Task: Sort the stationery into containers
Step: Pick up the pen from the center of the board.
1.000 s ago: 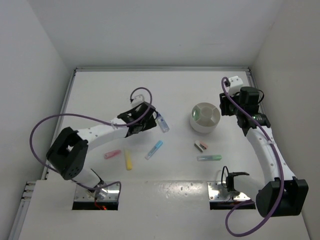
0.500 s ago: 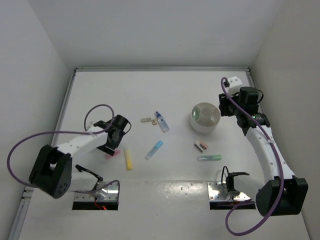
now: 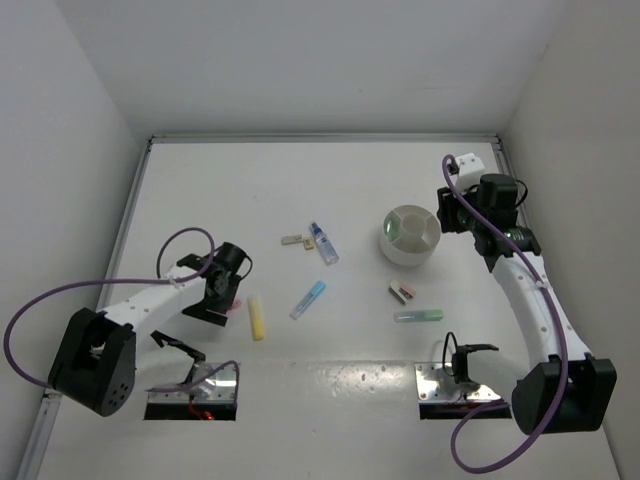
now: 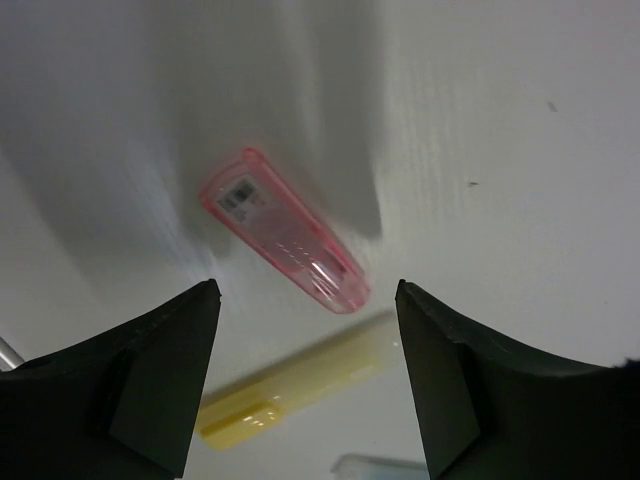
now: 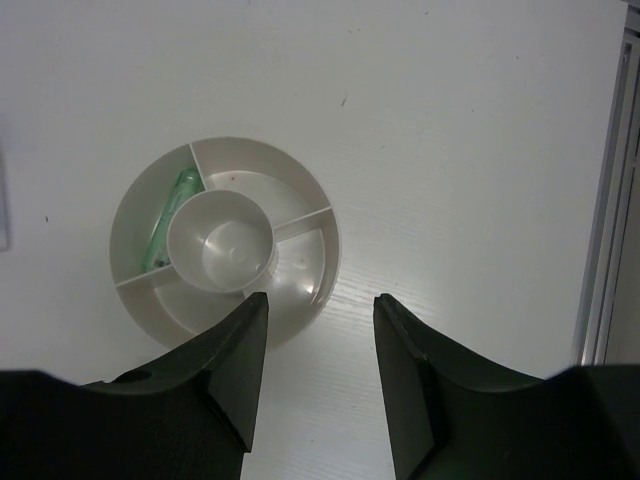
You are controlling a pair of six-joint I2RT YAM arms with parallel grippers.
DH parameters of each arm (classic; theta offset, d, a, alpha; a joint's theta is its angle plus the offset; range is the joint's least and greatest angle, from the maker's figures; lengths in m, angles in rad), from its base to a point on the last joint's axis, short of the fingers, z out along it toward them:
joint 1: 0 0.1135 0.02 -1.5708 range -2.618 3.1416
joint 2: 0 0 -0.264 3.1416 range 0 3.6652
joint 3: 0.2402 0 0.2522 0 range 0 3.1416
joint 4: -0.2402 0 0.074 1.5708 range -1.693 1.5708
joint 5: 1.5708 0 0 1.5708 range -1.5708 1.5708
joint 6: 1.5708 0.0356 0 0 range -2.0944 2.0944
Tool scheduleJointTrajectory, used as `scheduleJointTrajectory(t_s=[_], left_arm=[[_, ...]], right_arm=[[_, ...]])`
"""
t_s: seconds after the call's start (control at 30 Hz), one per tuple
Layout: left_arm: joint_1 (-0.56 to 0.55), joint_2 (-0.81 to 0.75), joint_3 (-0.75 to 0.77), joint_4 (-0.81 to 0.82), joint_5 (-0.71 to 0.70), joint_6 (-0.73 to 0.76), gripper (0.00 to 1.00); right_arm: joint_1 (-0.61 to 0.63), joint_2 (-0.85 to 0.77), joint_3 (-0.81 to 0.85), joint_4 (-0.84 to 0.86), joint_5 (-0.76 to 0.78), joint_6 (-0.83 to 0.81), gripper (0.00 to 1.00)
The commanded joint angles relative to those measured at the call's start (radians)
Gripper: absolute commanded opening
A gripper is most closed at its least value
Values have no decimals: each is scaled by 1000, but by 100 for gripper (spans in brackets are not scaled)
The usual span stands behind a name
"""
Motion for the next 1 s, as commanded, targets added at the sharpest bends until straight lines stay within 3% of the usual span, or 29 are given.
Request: scheduleJointTrajectory(t_s=[0.0,0.1,0.27,0.67,0.83,0.97], left_arm=[[9,-23,-36,-24,27,-80,76],[9,-23,-50,-24,18,-90,75],[28,34,-41,-24,0,-99,64],[115,164,-22,-15,-9,-36,61],[133,183,-22,4,-9,-18,37],[143,194,-45,51,12,2,28]], right_arm=[[7,-20,10,21,-34,-10,48],[7,-20,10,21,-34,-10,48],[7,-30,10,21,-34,-10,48],[7,-48,10,21,-43,-10,48],[7,-57,10,21,-43,-10,48],[7,-68,1,21,-43,-10,48]])
